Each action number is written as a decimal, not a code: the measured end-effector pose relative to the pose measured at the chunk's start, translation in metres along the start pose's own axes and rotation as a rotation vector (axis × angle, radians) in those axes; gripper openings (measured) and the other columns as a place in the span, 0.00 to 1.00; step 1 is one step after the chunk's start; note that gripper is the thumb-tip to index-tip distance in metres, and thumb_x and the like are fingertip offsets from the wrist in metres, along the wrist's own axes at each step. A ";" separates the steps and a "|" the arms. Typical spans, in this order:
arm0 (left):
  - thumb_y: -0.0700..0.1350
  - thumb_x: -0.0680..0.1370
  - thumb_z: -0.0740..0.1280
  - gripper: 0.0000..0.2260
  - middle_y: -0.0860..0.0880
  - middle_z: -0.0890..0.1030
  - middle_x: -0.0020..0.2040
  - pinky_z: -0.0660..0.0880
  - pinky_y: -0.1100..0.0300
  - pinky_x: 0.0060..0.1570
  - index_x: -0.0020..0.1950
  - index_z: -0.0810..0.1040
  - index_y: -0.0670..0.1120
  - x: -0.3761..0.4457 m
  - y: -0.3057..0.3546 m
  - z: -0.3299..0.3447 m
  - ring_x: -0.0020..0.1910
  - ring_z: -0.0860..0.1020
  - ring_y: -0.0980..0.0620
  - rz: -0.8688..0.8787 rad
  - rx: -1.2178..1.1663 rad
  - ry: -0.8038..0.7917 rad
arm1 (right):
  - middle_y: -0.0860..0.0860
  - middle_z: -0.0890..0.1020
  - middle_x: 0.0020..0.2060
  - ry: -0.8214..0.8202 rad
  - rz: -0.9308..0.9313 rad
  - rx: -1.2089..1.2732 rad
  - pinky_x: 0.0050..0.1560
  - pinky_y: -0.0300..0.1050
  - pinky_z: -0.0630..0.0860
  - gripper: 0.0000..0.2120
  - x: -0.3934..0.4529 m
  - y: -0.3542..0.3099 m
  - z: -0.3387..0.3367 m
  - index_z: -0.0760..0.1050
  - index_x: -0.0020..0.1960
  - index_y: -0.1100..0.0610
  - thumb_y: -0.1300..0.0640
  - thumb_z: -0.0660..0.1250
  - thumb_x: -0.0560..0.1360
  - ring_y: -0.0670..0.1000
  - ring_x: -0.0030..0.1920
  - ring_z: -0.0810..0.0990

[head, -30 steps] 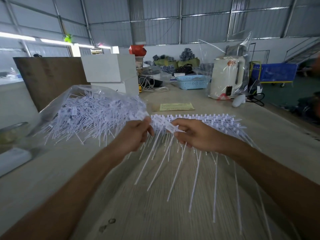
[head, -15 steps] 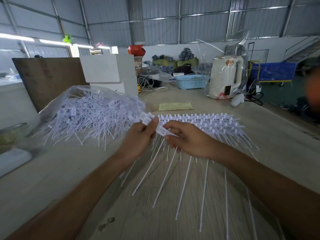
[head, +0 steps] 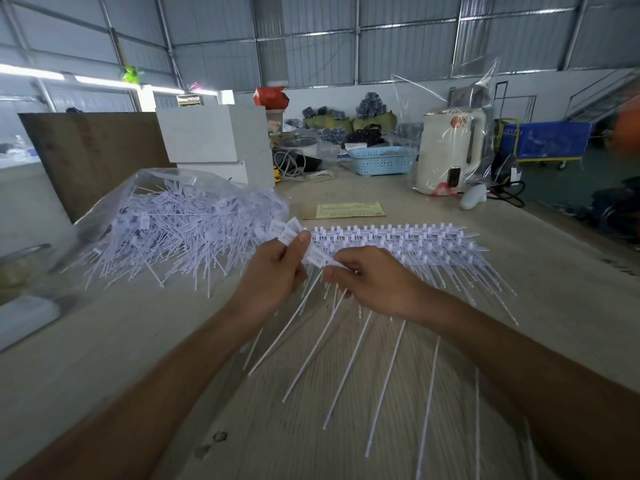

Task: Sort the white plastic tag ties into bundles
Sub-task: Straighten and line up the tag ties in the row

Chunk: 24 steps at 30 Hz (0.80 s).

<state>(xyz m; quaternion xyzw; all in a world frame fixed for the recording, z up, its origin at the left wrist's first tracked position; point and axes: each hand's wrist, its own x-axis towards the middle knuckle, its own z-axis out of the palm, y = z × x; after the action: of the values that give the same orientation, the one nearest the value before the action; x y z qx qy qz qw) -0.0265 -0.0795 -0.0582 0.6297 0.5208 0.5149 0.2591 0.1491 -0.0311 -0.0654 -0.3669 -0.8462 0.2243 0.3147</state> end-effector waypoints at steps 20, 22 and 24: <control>0.53 0.81 0.64 0.23 0.53 0.56 0.25 0.50 0.67 0.21 0.29 0.60 0.52 0.004 0.011 -0.024 0.21 0.53 0.55 -0.461 -0.295 -0.117 | 0.47 0.75 0.31 0.243 -0.434 -0.711 0.29 0.41 0.63 0.12 -0.011 -0.023 -0.012 0.71 0.36 0.52 0.55 0.66 0.78 0.52 0.28 0.74; 0.55 0.81 0.64 0.23 0.52 0.57 0.25 0.51 0.67 0.21 0.28 0.61 0.52 0.006 0.011 -0.027 0.21 0.53 0.54 -0.430 -0.285 -0.140 | 0.46 0.73 0.31 0.219 -0.364 -0.555 0.30 0.44 0.67 0.13 -0.008 -0.020 -0.011 0.71 0.38 0.53 0.52 0.64 0.81 0.51 0.30 0.73; 0.57 0.81 0.64 0.24 0.52 0.58 0.24 0.53 0.67 0.21 0.28 0.62 0.52 0.006 0.011 -0.026 0.21 0.54 0.54 -0.408 -0.267 -0.160 | 0.47 0.74 0.30 0.166 -0.286 -0.423 0.32 0.47 0.68 0.14 -0.007 -0.013 -0.012 0.72 0.39 0.54 0.50 0.63 0.82 0.50 0.30 0.73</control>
<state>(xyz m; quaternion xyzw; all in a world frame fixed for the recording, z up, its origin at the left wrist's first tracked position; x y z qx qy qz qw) -0.0461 -0.0829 -0.0376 0.5105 0.5425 0.4645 0.4789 0.1547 -0.0431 -0.0514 -0.3185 -0.8887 -0.0353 0.3280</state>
